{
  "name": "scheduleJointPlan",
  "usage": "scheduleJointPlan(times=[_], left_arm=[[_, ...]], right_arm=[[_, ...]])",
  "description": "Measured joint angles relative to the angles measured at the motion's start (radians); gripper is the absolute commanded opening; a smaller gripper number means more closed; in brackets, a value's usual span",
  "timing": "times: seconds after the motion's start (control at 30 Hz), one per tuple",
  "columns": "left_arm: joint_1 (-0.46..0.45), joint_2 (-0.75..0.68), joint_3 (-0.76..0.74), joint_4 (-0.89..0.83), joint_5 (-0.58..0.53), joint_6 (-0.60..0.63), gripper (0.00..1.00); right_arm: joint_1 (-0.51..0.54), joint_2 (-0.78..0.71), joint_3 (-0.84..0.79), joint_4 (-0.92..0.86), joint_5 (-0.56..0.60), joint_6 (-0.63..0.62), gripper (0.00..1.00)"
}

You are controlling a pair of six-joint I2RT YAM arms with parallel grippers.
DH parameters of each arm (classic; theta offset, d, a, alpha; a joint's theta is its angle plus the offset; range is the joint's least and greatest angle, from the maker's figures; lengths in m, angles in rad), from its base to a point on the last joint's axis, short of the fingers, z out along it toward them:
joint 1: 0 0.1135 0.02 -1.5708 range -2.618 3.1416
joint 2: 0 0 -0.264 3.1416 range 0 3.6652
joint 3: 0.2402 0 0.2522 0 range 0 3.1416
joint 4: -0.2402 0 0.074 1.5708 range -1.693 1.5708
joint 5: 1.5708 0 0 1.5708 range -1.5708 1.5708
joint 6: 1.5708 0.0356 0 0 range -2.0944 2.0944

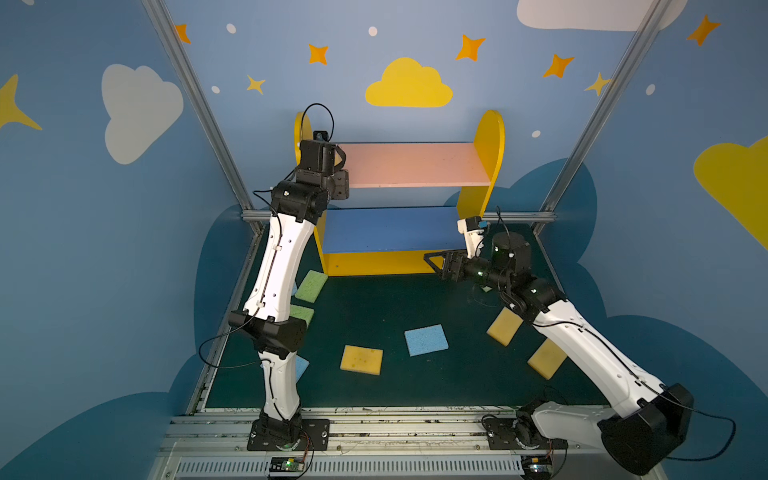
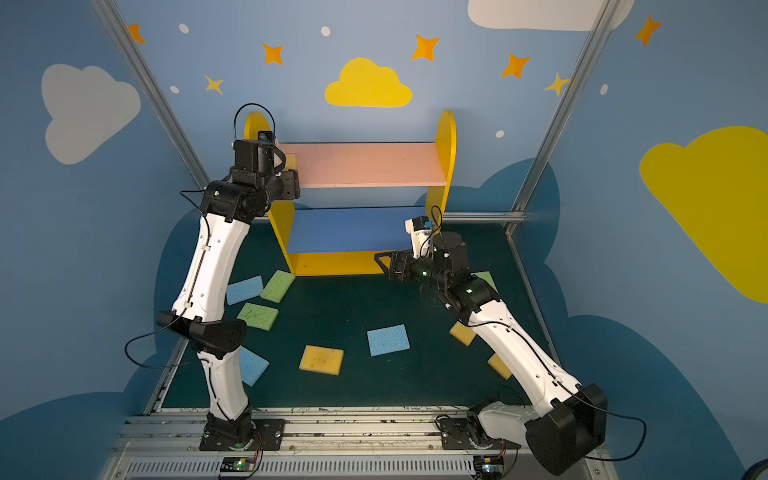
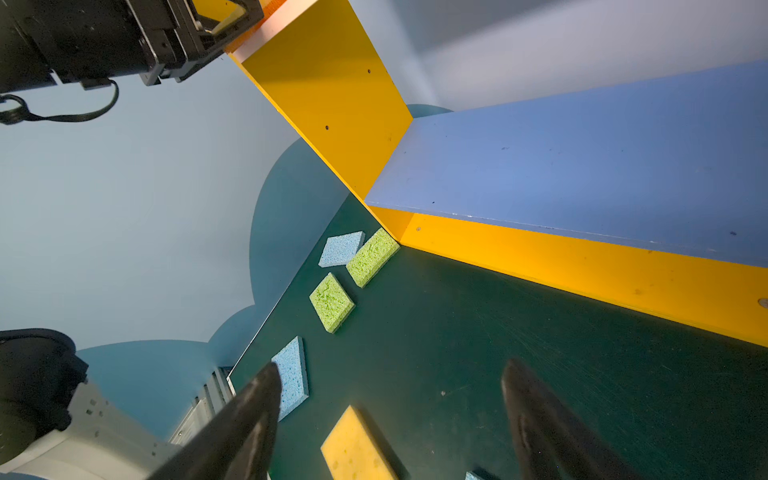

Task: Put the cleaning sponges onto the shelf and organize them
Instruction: 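Push the yellow sponge with the left gripper toward the shelf's side panel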

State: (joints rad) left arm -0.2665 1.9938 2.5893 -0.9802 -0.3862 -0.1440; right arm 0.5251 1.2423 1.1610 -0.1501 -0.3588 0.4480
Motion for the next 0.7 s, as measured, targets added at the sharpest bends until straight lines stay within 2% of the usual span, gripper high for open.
scheduleJointPlan(times=[0.2,0.33,0.4,0.7], left_arm=[[0.018,0.0,0.0,-0.006,0.005,0.002,0.77],[0.024,-0.003,-0.006,-0.006,0.013,0.003,0.95],[0.02,-0.009,-0.015,-0.003,0.022,0.006,0.99],[0.018,-0.018,-0.029,0.002,0.034,0.006,1.0]], right_arm=[[0.0,0.008,0.0,0.001,-0.001,0.0,0.83],[0.0,0.011,0.0,0.002,-0.002,0.0,0.83],[0.0,0.012,0.0,0.004,-0.002,0.001,0.83],[0.0,0.019,0.0,0.005,-0.004,0.002,0.83]])
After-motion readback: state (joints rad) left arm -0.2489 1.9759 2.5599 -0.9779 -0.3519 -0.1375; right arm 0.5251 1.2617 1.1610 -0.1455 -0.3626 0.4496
